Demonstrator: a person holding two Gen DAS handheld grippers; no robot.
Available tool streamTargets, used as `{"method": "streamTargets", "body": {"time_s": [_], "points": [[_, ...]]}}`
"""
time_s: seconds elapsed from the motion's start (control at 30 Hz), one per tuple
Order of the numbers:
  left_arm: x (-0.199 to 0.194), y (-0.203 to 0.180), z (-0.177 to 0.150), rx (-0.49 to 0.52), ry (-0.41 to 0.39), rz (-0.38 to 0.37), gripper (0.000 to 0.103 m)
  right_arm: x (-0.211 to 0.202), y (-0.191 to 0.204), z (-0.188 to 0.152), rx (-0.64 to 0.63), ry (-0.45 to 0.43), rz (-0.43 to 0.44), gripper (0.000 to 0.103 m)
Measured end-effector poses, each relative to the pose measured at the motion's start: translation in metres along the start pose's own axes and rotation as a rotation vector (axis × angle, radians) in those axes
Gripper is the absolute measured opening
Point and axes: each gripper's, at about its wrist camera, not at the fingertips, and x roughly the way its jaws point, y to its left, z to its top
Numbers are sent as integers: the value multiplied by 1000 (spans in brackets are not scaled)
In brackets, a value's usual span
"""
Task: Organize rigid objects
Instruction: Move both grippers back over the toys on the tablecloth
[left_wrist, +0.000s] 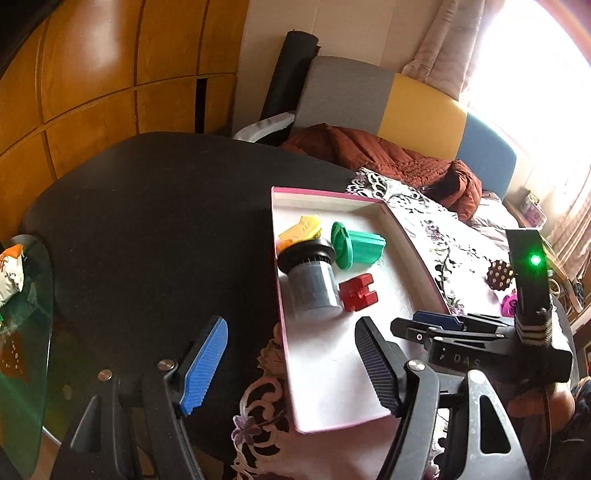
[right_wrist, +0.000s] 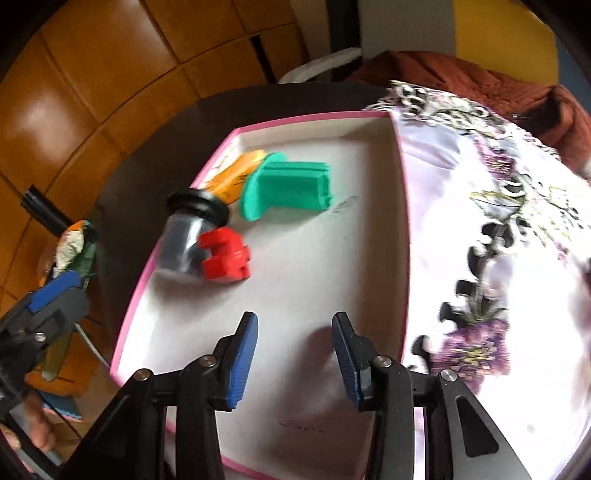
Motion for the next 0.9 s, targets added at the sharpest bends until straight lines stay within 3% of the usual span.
{"method": "streamTargets", "body": {"time_s": [0.07, 0.3, 0.47, 0.9], "points": [[-2, -4, 0, 12, -4, -3, 73, -1, -7, -1, 5, -3, -15, 43], [-4, -12, -1, 31, -4, -2, 73, -12, -13, 0, 41, -44, 52, 44], [-5, -18, 1, 39, -1, -7, 73, -34, -11, 6, 51, -124, 75, 55], [-1, -49, -3, 86, 42, -77, 72, -89, -63, -7, 131, -222, -26, 71]]}}
